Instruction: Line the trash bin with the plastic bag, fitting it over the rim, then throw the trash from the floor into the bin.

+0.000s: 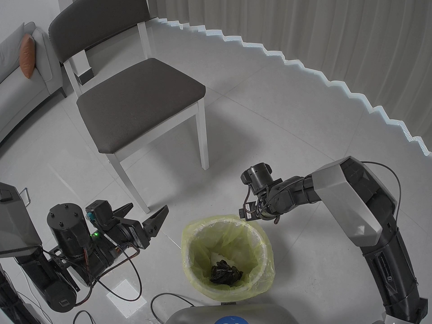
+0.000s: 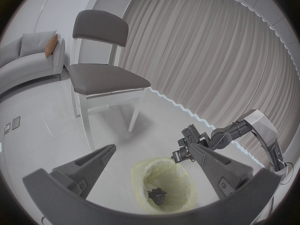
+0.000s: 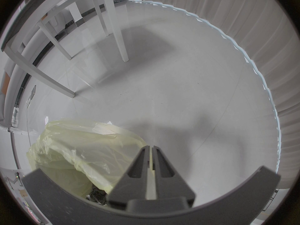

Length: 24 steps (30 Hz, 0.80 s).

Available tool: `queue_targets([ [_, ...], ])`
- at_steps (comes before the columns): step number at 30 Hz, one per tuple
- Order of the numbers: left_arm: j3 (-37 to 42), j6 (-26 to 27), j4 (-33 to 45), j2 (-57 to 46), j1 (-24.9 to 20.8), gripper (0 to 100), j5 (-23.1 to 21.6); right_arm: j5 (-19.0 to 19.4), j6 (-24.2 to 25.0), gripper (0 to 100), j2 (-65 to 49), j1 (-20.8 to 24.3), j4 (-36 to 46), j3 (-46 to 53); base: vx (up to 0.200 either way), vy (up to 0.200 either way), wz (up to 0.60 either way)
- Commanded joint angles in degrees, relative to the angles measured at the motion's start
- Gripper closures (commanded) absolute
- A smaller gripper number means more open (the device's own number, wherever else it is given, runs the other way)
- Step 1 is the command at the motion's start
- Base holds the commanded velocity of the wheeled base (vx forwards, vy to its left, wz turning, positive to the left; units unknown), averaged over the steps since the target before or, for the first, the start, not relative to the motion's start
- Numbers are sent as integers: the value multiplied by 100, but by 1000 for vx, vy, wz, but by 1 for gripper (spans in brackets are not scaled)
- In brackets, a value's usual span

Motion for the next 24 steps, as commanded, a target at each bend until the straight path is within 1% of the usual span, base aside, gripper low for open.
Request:
queue_targets([
  [1,-15,-10,-67,40,-20,0,-5,-3,-3,0,-274,-75,-7,107,0,0,0],
  [7,-15,7,-58,348,-73,0,30,-3,-56,0,-784,-198,-165,468,0,0,0],
  [9,-15,7,-58,348,-73,0,30,-3,-56,0,-784,-198,-165,468,0,0,0],
  [10,-112,-37,-32,647,50,0,-14,-3,-144,0,-1188,-224,-315,837,0,0,0],
  [13,-428,34,-5,1200,314,0,-32,-3,-231,0,-1645,-215,-552,1294,0,0,0],
  [15,-534,42,21,1315,376,0,-76,-3,-240,0,-1742,-198,-614,1417,0,0,0],
  [16,-745,69,109,1596,525,0,-234,-3,-240,0,-2014,-154,-763,1742,0,0,0],
  [17,-859,104,241,1736,578,0,-348,-3,-240,0,-2014,-154,-763,1742,0,0,0],
  [18,-947,139,381,1833,613,0,-427,-3,-293,0,-2366,-48,-948,2190,0,0,0],
  [19,-1000,148,452,1851,622,0,-454,-3,-311,0,-2436,-31,-992,2296,0,0,0],
  [21,-1325,183,988,1903,613,0,-506,-3,-442,0,-2858,66,-1255,2814,0,0,0],
  [24,-1905,192,1840,1886,613,0,-559,-3,-618,0,-3324,154,-1580,3315,0,0,0],
])
